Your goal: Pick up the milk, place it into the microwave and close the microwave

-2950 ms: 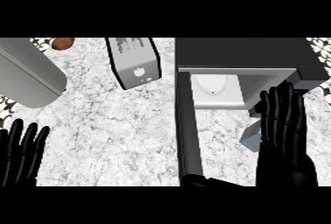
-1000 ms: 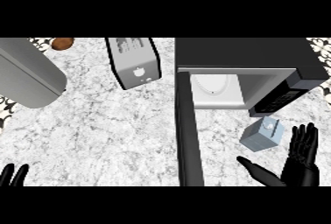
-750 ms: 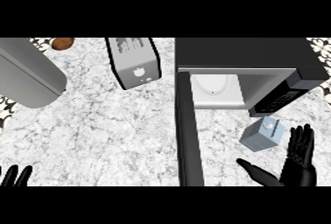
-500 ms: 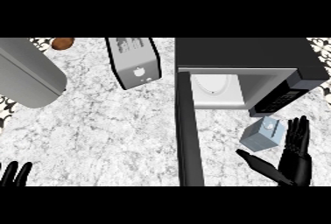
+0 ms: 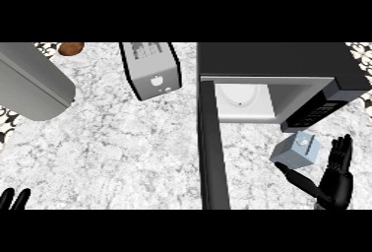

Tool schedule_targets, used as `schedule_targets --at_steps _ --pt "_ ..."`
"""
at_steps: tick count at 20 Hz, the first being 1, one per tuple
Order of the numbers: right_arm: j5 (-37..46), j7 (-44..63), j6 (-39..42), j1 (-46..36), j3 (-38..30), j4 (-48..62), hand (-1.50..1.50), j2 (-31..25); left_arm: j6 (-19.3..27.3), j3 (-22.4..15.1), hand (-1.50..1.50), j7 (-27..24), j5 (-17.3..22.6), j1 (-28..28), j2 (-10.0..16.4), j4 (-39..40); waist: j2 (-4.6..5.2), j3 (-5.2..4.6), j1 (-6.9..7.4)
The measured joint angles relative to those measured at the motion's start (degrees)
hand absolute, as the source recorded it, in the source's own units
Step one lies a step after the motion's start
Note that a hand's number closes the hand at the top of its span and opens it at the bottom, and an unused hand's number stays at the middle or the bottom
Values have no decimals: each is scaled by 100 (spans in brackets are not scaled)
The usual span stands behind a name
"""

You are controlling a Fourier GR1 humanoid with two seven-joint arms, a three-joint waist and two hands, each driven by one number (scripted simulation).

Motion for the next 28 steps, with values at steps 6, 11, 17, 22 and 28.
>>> schedule_targets --at_steps 6,11,17,22,28 --pt "-102 -445 132 -218 -372 926 -150 -209 -14 64 -150 59 -18 -134 9 48 1 0 -11" --pt "-298 -708 1229 -442 -281 1551 -150 -379 45 68 -150 224 54 -236 5 -21 6 5 6" --pt "-344 -1073 2453 -552 68 1740 150 -440 -17 106 -150 159 78 -151 -6 43 1 5 11" --pt "-131 -1392 1846 -635 -36 1615 150 -291 -102 138 -150 123 172 -55 -13 55 -6 -1 -3" --pt "-133 -1404 1278 -810 -160 1210 150 42 -233 347 -150 18 324 -75 35 200 -7 -3 -19"
